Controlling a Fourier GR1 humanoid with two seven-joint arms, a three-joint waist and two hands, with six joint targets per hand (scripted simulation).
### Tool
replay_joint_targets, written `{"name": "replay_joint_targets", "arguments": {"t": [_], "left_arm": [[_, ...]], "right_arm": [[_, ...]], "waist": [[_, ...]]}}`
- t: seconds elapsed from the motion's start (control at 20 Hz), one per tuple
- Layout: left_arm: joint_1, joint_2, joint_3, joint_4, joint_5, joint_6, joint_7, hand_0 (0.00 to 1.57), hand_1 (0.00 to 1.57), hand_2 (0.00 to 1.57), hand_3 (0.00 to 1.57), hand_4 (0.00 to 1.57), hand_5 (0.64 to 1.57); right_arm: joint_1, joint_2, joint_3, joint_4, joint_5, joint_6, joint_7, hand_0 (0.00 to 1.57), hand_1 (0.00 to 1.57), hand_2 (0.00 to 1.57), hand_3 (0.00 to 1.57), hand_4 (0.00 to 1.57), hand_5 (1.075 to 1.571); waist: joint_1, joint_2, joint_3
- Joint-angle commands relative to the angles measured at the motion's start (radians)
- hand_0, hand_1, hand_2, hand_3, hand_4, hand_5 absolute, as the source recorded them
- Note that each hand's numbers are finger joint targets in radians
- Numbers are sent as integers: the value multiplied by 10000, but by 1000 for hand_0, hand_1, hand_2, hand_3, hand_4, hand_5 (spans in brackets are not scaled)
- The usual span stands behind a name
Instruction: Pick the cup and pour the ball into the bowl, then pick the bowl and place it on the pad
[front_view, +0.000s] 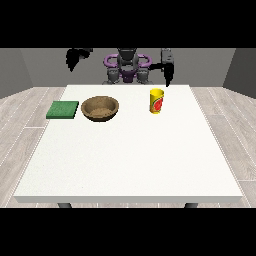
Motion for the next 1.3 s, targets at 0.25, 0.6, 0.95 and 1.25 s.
{"name": "replay_joint_targets", "arguments": {"t": [0.25,0.6,0.95,1.25], "left_arm": [[-653,275,534,3331,-90,-419,-2242,0,0,0,0,0,1451],[-1263,254,756,5817,-202,-416,-3401,0,0,0,0,169,1422],[-2138,-19,914,7515,-303,62,-4316,0,0,0,0,363,1464],[-2512,684,1464,8760,-928,1418,-6110,1226,1226,1571,1571,1336,1481]], "right_arm": [[-77,-494,-932,1635,-598,1000,-1401,0,0,0,0,667,1559],[80,-806,-1058,1661,-828,1327,-897,0,0,0,0,667,1562],[-549,-1295,-1544,2683,-1068,1720,-1207,0,0,0,0,675,1564],[-1126,-1759,-1882,1713,-1970,2135,-771,0,0,0,140,647,1569]], "waist": [[-119,271,1],[-429,-371,-2],[-433,-16,-1],[-1283,1102,-7]]}}
